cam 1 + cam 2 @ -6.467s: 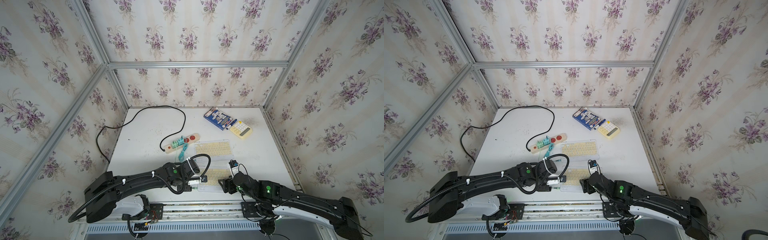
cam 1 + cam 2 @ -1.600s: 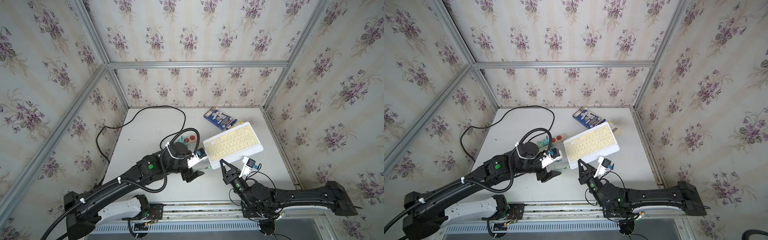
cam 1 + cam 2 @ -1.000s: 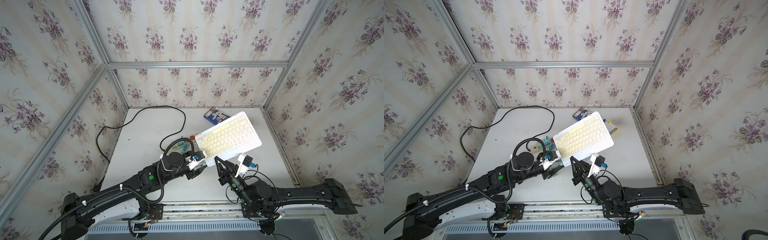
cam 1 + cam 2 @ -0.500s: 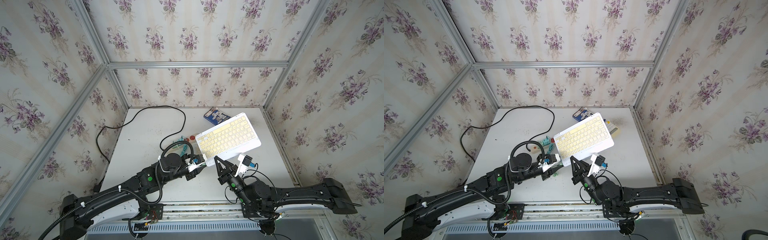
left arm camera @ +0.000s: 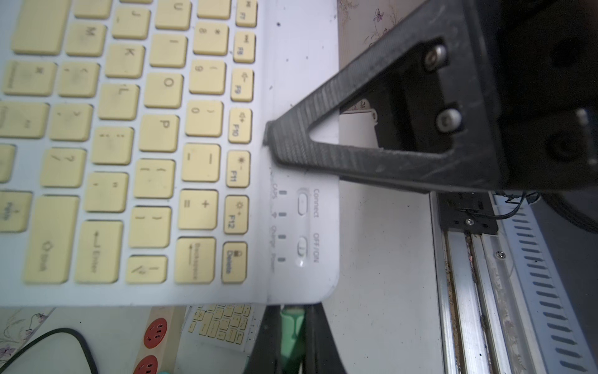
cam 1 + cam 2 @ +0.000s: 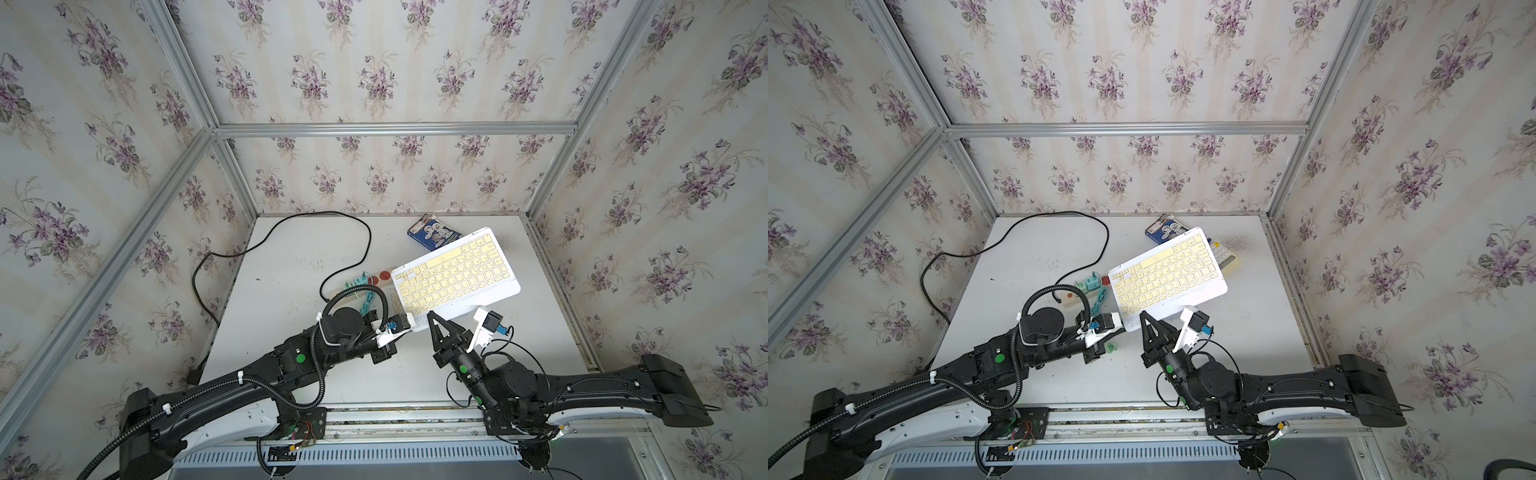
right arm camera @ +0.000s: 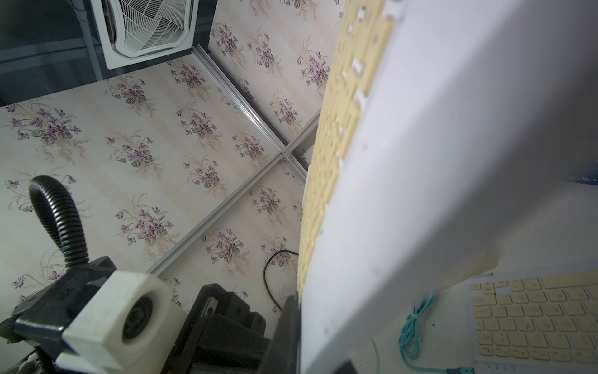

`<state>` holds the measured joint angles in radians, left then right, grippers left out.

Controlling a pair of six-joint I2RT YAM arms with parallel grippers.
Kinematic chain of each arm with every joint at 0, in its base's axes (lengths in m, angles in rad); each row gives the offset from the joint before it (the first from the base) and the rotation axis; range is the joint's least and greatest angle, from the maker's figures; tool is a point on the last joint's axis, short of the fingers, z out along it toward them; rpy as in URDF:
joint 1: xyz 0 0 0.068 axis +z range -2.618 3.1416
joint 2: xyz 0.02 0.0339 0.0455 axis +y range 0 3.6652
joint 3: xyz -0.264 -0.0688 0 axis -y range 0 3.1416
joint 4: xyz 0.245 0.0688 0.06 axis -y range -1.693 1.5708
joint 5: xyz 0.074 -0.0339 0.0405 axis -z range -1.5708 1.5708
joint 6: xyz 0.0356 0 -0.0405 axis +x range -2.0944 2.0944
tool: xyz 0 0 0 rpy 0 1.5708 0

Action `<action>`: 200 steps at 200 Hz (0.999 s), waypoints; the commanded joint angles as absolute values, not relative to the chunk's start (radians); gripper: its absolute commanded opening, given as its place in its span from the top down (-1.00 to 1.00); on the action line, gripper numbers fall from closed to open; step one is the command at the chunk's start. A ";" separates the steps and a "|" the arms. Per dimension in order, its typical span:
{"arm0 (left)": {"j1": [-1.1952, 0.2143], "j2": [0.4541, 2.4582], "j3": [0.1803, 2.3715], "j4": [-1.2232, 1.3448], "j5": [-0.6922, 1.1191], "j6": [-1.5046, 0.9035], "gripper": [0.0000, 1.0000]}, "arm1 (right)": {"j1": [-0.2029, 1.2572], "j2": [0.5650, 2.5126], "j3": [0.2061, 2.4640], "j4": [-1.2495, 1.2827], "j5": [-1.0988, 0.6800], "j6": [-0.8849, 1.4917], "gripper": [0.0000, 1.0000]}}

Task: Unplug the wireless keyboard
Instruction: Remove the power cord from the keyboard.

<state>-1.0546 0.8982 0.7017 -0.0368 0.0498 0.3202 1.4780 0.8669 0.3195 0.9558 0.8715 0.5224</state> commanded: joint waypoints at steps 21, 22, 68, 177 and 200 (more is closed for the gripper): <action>-1.054 0.875 0.676 0.003 0.051 0.354 1.00 | 1.477 0.814 0.348 0.857 0.907 0.515 1.00; -1.054 0.874 0.676 0.003 0.051 0.354 1.00 | 1.478 0.813 0.348 0.853 0.907 0.516 1.00; -1.054 0.847 0.644 0.003 0.031 0.328 1.00 | 1.477 0.796 0.345 0.837 0.950 0.539 1.00; -1.053 0.829 0.564 -0.005 -0.008 0.266 1.00 | 1.475 0.779 0.387 0.682 1.038 0.608 1.00; -1.053 0.836 0.565 -0.031 -0.040 0.253 1.00 | 1.473 0.769 0.423 0.590 1.086 0.607 1.00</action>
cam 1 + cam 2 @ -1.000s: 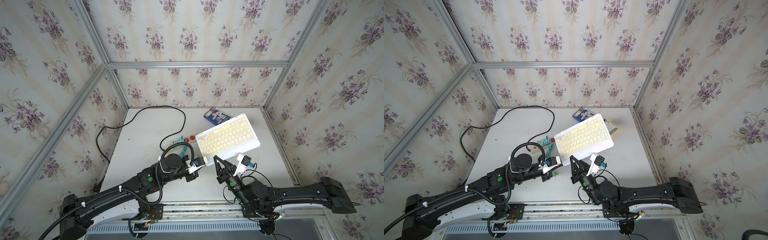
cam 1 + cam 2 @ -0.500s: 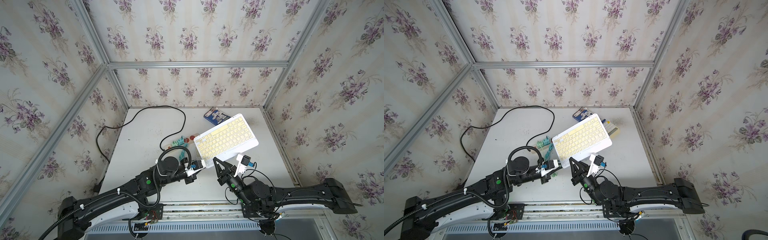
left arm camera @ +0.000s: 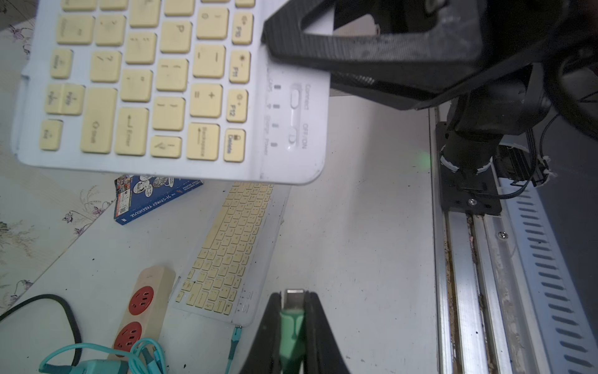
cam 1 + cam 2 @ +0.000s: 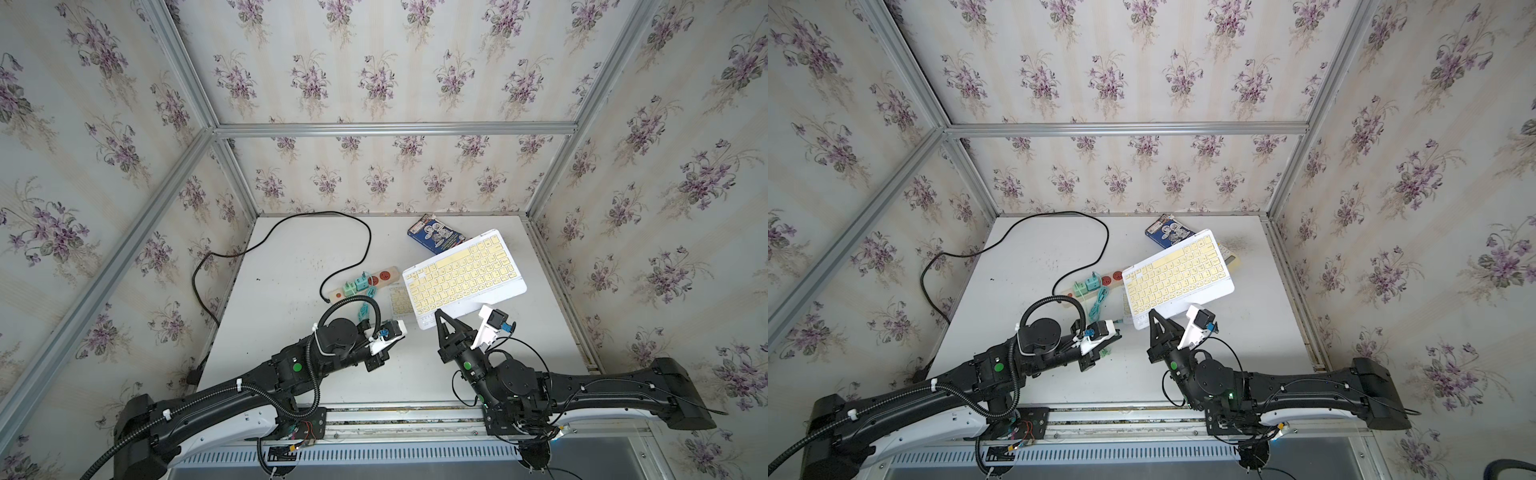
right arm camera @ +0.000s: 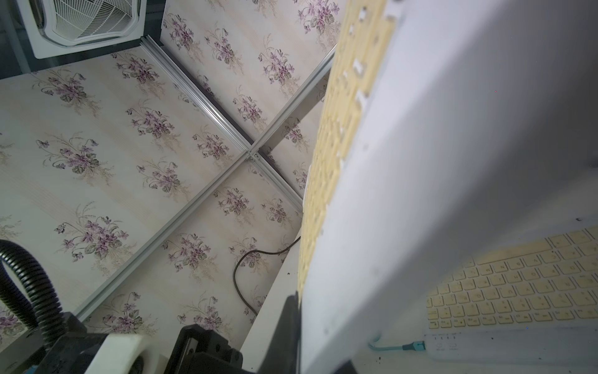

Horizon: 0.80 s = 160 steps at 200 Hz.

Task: Unplug the wireless keyboard
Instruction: Remove the power cord from the keyboard, then place the keyboard at the center of the board.

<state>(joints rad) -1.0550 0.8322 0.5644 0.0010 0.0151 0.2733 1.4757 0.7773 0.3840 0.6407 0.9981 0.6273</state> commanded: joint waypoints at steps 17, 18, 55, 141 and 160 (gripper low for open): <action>-1.053 0.840 0.569 -0.054 -0.043 0.250 1.00 | 1.473 0.751 0.405 0.564 1.140 0.671 1.00; -1.053 0.840 0.569 -0.055 -0.043 0.250 1.00 | 1.473 0.749 0.404 0.557 1.145 0.680 1.00; -1.053 0.849 0.552 -0.069 -0.058 0.234 1.00 | 1.467 0.672 0.480 -0.172 1.229 1.439 1.00; -1.051 0.894 0.576 -0.071 -0.080 0.199 1.00 | 1.202 0.935 0.453 -0.311 0.680 2.113 1.00; -1.049 0.896 0.574 -0.071 -0.084 0.199 1.00 | 1.198 0.954 0.426 -0.290 0.662 2.157 1.00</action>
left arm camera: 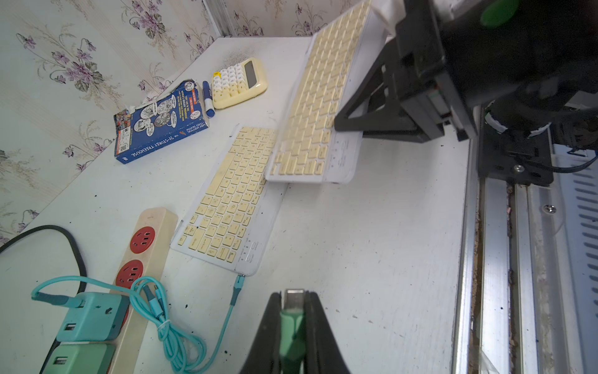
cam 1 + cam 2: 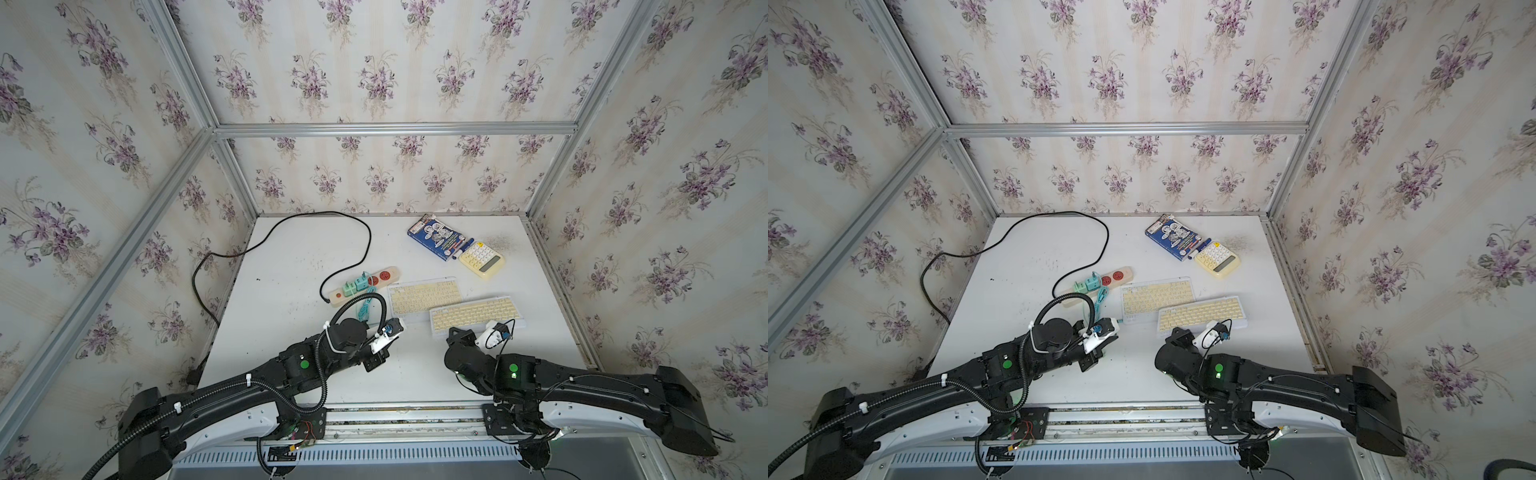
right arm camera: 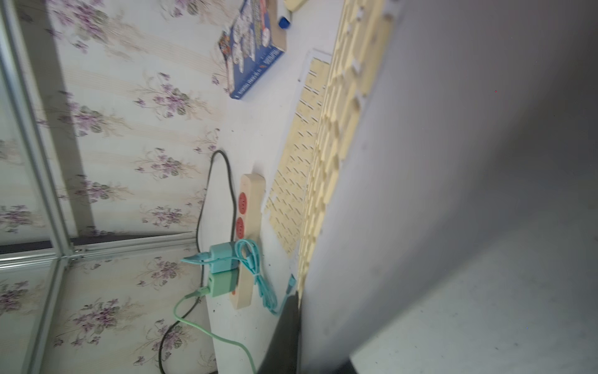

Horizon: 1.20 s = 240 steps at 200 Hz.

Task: Unplug the wireless keyboard
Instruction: Place the keyboard at the center of the board.

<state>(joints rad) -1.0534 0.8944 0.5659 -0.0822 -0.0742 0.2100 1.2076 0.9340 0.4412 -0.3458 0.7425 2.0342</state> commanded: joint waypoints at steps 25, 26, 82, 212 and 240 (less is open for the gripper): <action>-1.043 0.903 0.576 -0.071 -0.086 0.200 1.00 | 1.196 0.968 0.425 -0.314 0.611 2.224 1.00; -1.043 0.904 0.577 -0.071 -0.086 0.201 1.00 | 1.196 0.970 0.425 -0.314 0.608 2.227 1.00; -1.035 0.914 0.589 -0.071 -0.088 0.201 1.00 | 1.196 1.014 0.409 -0.326 0.537 2.354 1.00; -1.034 0.944 0.594 -0.041 -0.083 0.207 1.00 | 1.197 0.997 0.324 -0.294 0.439 2.438 1.00; -1.034 0.967 0.599 -0.032 -0.084 0.209 0.99 | 1.196 1.125 0.316 -0.169 0.424 2.449 1.00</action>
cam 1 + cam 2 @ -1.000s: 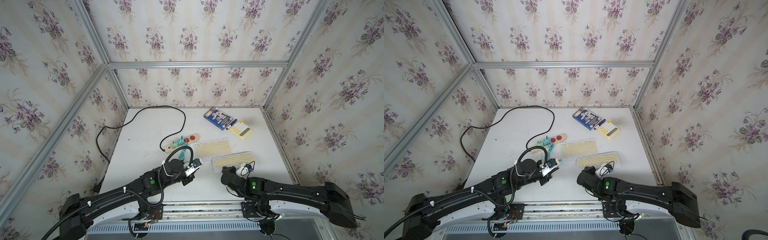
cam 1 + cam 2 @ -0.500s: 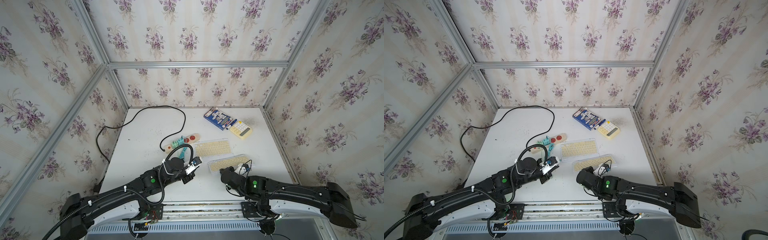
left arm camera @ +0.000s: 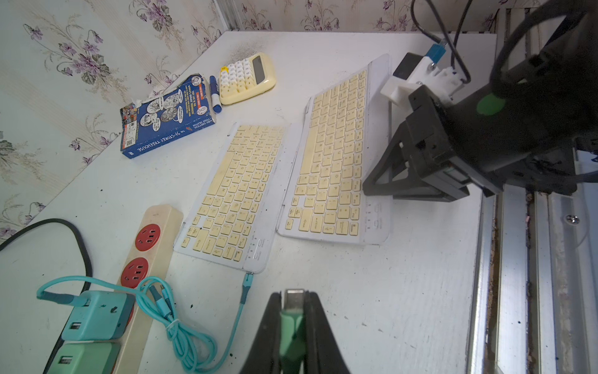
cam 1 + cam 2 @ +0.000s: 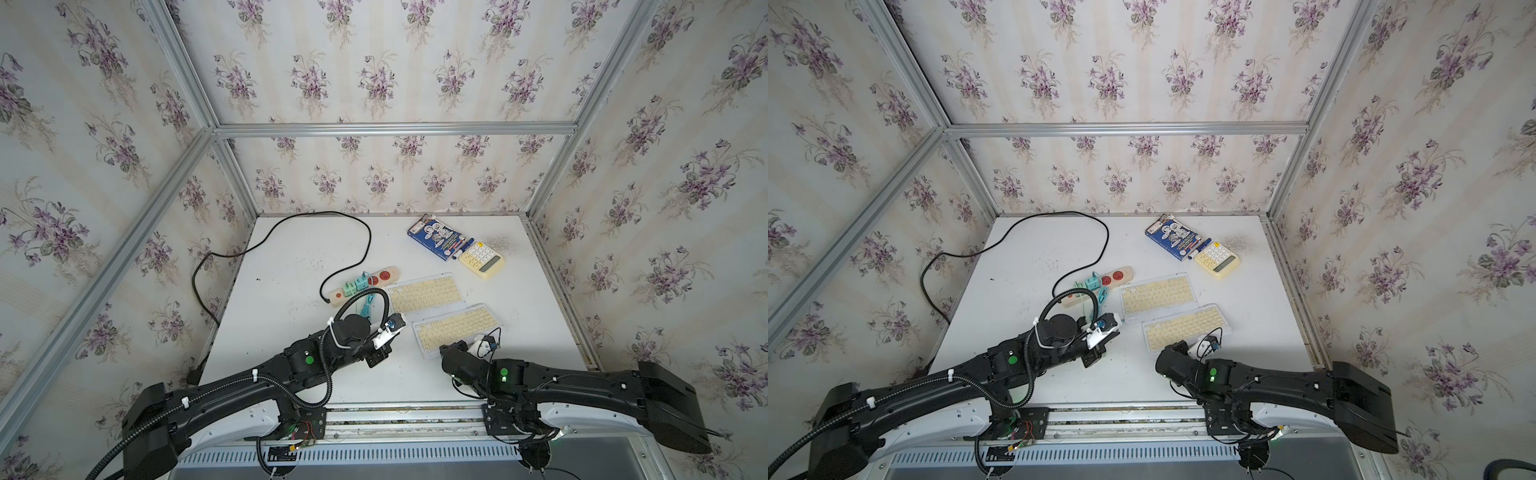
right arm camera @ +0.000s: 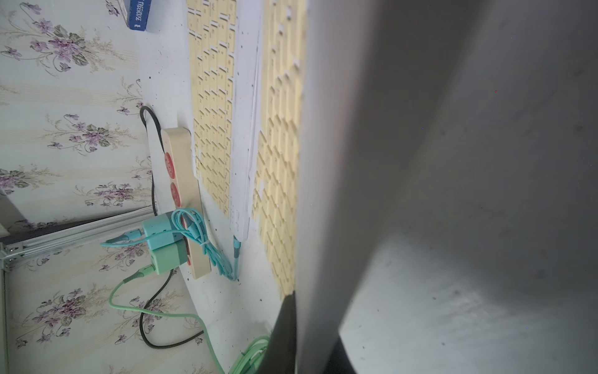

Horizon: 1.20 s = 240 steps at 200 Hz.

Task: Unplug the wireless keyboard
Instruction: Place the keyboard at the center of the board, then place the power cord at the center of the board.

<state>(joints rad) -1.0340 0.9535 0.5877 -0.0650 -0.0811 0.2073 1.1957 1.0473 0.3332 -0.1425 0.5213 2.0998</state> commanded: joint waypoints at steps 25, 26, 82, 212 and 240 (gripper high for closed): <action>-1.032 0.982 0.603 -0.026 -0.086 0.210 0.98 | 1.193 1.199 0.302 -0.071 0.417 2.456 0.98; -1.032 0.984 0.603 -0.026 -0.086 0.210 0.99 | 1.193 1.202 0.303 -0.070 0.415 2.456 0.97; -1.022 1.020 0.603 -0.008 -0.075 0.206 0.96 | 1.184 1.219 0.288 -0.037 0.427 2.455 0.00; -0.983 1.023 0.601 0.023 -0.074 0.142 0.11 | 1.184 0.808 0.353 -0.383 0.524 2.246 -0.81; -0.976 0.992 0.613 0.036 -0.080 0.109 -0.34 | 1.140 0.749 0.384 -0.285 0.607 1.908 -0.95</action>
<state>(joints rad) -0.9813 1.0145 0.5957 -0.0082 -0.0750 0.1528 1.1751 0.7769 0.3412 -0.2996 0.5209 2.0777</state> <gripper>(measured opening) 0.626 0.984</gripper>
